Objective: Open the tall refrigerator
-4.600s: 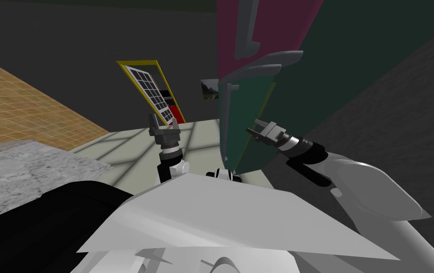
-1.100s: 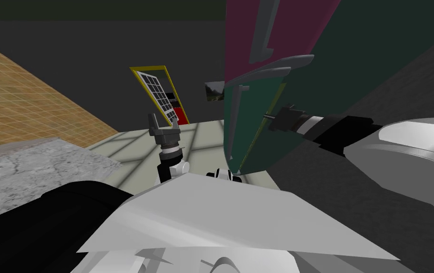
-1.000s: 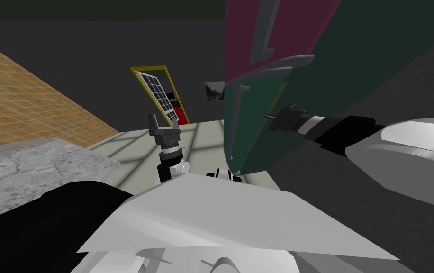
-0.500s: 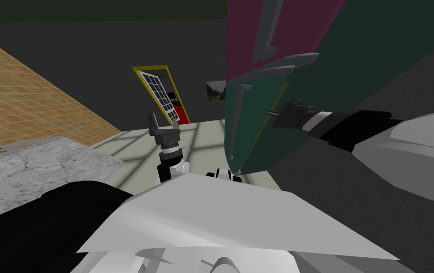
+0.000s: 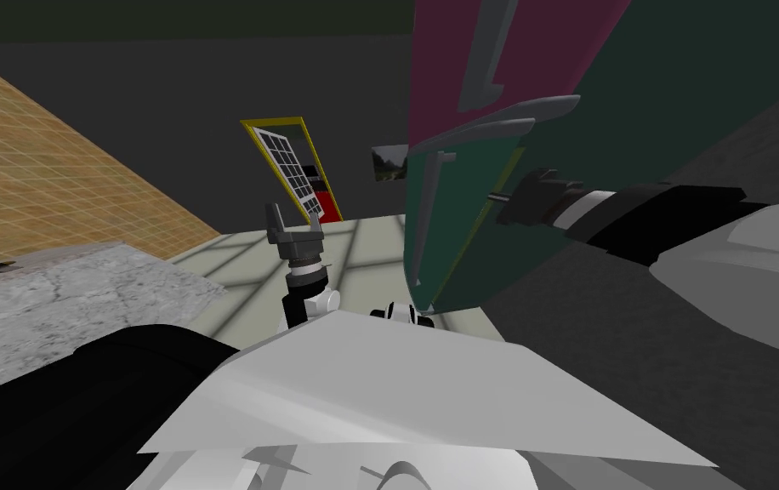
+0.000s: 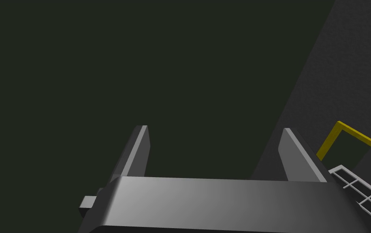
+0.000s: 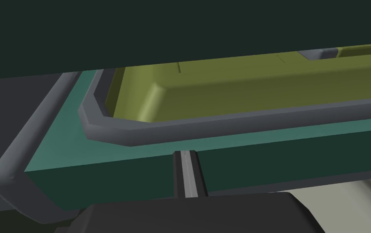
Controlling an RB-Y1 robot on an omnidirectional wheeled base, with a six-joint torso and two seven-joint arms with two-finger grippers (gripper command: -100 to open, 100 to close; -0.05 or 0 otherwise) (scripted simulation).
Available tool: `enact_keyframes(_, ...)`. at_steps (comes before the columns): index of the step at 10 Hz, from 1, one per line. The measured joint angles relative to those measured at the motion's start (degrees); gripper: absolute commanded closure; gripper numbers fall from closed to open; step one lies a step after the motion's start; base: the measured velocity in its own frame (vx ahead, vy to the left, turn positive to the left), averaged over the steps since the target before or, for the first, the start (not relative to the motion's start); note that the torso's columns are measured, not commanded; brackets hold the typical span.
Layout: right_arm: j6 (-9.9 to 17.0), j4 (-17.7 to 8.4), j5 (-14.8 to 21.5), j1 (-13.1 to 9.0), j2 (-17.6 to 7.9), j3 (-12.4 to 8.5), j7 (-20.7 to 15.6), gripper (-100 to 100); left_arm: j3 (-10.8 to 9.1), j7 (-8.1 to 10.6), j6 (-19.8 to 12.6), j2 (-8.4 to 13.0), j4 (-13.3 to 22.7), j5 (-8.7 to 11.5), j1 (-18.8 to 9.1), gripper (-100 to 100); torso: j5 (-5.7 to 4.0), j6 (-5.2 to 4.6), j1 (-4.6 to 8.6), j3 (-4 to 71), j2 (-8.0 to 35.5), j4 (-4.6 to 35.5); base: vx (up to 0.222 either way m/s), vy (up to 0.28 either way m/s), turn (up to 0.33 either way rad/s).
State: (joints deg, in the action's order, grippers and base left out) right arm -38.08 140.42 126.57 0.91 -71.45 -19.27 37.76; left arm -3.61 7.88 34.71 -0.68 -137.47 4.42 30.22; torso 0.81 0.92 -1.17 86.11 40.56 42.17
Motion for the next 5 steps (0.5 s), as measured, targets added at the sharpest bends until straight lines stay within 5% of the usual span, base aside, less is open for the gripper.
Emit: enact_keyframes(5, -0.05, -0.23, 1.68, -1.18, 0.3, 1.47, 0.28, -100, 0.0, 0.0, 0.0, 0.0, 0.0, 0.0, 0.0, 0, -0.04, 0.02, 0.07, 0.01, -0.04, -0.06, -0.005, 0.003, 0.012)
